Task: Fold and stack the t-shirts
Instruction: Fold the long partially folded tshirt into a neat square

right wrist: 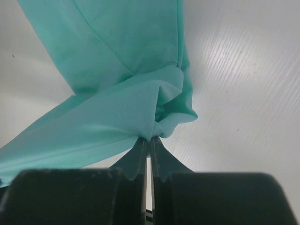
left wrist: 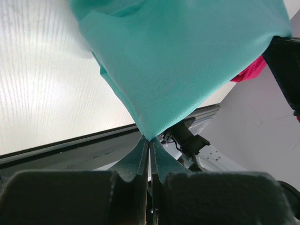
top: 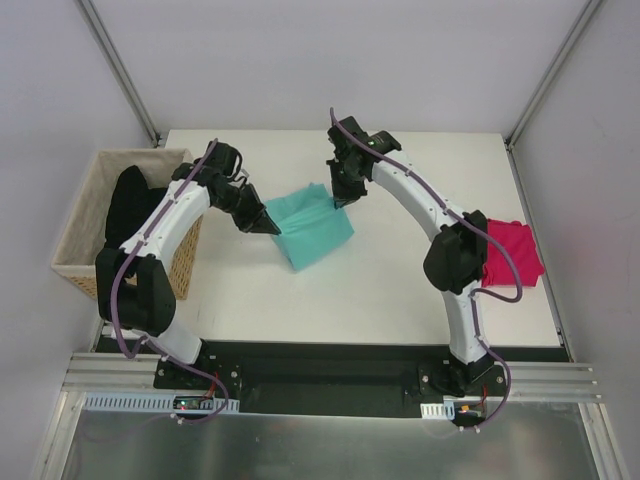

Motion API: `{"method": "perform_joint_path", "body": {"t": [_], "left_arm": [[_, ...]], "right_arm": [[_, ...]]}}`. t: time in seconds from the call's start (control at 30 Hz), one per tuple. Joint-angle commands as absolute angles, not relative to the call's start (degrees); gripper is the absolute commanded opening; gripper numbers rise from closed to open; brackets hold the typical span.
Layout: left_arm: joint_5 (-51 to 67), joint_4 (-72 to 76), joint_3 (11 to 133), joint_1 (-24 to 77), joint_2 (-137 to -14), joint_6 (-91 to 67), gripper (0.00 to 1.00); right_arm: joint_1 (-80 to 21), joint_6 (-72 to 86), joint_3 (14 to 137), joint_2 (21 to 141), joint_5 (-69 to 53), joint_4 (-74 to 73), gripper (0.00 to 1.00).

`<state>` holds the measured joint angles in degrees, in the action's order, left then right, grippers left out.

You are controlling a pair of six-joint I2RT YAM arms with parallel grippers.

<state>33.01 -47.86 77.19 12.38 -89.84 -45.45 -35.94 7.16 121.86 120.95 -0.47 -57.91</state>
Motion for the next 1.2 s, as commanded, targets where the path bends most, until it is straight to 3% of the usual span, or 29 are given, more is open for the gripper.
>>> {"method": "perform_joint_path", "body": {"t": [0.0, 0.33, 1.1, 1.13, 1.17], "left_arm": [[35.15, -48.95, 81.82, 10.11, -92.71, -43.16, 0.00], [36.56, -48.87, 88.15, 7.38, -98.61, -41.57, 0.00], [33.31, -48.87, 85.43, 6.15, -101.69, -39.64, 0.00], [33.40, -48.78, 85.34, 6.15, -101.69, -39.64, 0.00], [33.31, -48.87, 85.25, 6.15, -101.69, -39.64, 0.00]], "right_arm": [[-33.84, 4.40, 128.13, 124.09, -1.30, -60.29, 0.01], [-31.82, 0.71, 132.19, 129.28, -6.76, -55.38, 0.01], [-30.76, -3.43, 132.98, 136.67, -14.50, -49.92, 0.01], [-30.76, -3.43, 133.24, 136.67, -14.33, -49.83, 0.02], [-30.76, -3.43, 133.50, 136.58, -14.33, -49.66, 0.11]]}}
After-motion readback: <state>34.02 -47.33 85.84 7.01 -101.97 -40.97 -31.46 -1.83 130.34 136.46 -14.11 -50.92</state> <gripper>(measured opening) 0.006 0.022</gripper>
